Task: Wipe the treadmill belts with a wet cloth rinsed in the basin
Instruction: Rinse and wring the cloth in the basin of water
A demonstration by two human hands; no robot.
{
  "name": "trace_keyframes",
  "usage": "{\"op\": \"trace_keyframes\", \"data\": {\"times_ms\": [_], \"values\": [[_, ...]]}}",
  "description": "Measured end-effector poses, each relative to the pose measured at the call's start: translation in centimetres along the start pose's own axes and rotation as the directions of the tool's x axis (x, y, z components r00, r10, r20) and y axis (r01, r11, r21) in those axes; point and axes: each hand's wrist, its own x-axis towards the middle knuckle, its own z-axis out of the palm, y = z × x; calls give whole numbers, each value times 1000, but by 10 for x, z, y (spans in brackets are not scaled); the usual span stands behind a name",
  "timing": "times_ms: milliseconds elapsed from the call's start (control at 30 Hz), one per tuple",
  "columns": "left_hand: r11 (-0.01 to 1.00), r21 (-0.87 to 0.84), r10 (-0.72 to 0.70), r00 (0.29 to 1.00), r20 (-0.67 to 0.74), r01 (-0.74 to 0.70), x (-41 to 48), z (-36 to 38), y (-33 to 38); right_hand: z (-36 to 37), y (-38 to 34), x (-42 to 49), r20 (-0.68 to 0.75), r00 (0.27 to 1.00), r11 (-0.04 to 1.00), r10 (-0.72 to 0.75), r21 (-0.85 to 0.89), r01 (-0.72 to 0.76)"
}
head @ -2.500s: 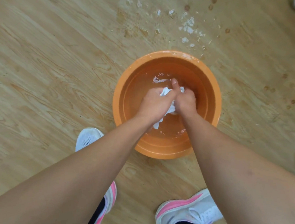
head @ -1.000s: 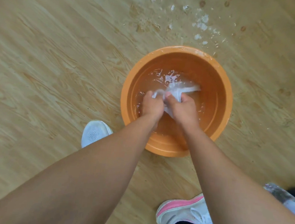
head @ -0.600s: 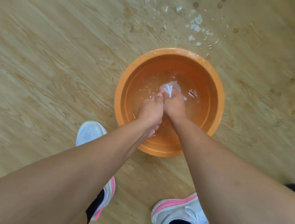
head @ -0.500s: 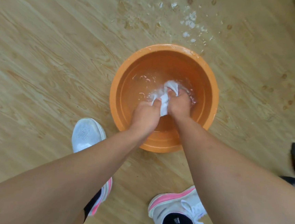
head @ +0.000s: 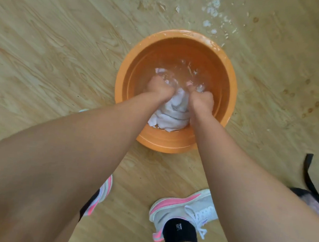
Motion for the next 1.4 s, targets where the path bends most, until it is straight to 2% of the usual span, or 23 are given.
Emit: {"op": "trace_keyframes", "data": {"times_ms": [100, 167, 233, 333, 400, 467, 567, 600, 667, 733, 767, 800, 867, 933, 967, 1033, 1133, 1267, 1333, 1400], "values": [[996, -37, 82, 995, -49, -83, 5, -13, -1, 6, -2, 7, 63, 996, 997, -65, -36, 67], [989, -48, 135, 988, -77, -139, 3, -24, -8, 6, 2, 12, 73, 983, 985, -169, -34, 172], [990, -40, 139, 989, 45, -138, 0, -31, -15, -2, 3, 11, 25, 955, 954, -297, -39, 298], [982, 73, 151, 957, 246, -173, 3, -28, -27, -16, 7, 12, -30, 900, 891, -435, -156, 425], [969, 114, 189, 954, 234, -220, 6, -24, -34, -17, 9, 12, 33, 913, 894, -406, -194, 404], [963, 81, 246, 963, 106, -255, 9, -22, -40, -8, 8, 12, 146, 943, 917, -298, -231, 326], [962, 0, 271, 961, -53, -272, 6, -19, -40, 1, 9, 17, 290, 910, 868, -297, -316, 384], [966, -4, 257, 963, -75, -258, 5, -18, -40, 2, 9, 19, 283, 910, 857, -302, -336, 390], [966, 1, 256, 961, -109, -257, 5, -17, -39, 2, 4, 26, 157, 940, 884, -303, -323, 339], [954, 65, 298, 945, -133, -292, 7, -17, -40, -1, -3, 24, 2, 957, 925, -289, -257, 280], [952, 97, 302, 943, -136, -291, 10, -15, -40, -1, -4, 23, -7, 957, 940, -291, -189, 285], [960, 84, 278, 951, -135, -269, 11, -14, -38, 1, -3, 20, 20, 957, 949, -291, -118, 291], [979, -113, 159, 983, -87, -168, 12, -13, -32, 8, 3, 6, 148, 943, 950, -298, -46, 308], [941, -338, 37, 995, 94, -3, 10, -10, -24, 23, 9, -7, 251, 913, 936, -322, -63, 348], [910, -406, -11, 982, 186, 87, 7, -10, -21, 30, 10, -14, 262, 903, 926, -340, -75, 370], [843, -495, -64, 953, 295, 210, -4, -8, -14, 43, 9, -18, 167, 924, 929, -343, -82, 360], [863, -468, -57, 957, 286, 191, -15, -8, -9, 49, -1, -13, 45, 973, 973, -227, -29, 228], [851, -499, -10, 957, 290, 160, -29, -8, -21, 43, -6, 3, 132, 964, 972, -231, -20, 235], [835, -540, 44, 964, 260, 108, -39, -6, -24, 30, -2, 12, 187, 954, 963, -234, -91, 254], [818, -569, 24, 983, 182, 85, -37, -7, -24, 18, 3, 23, 198, 944, 925, -263, -228, 305]]}}
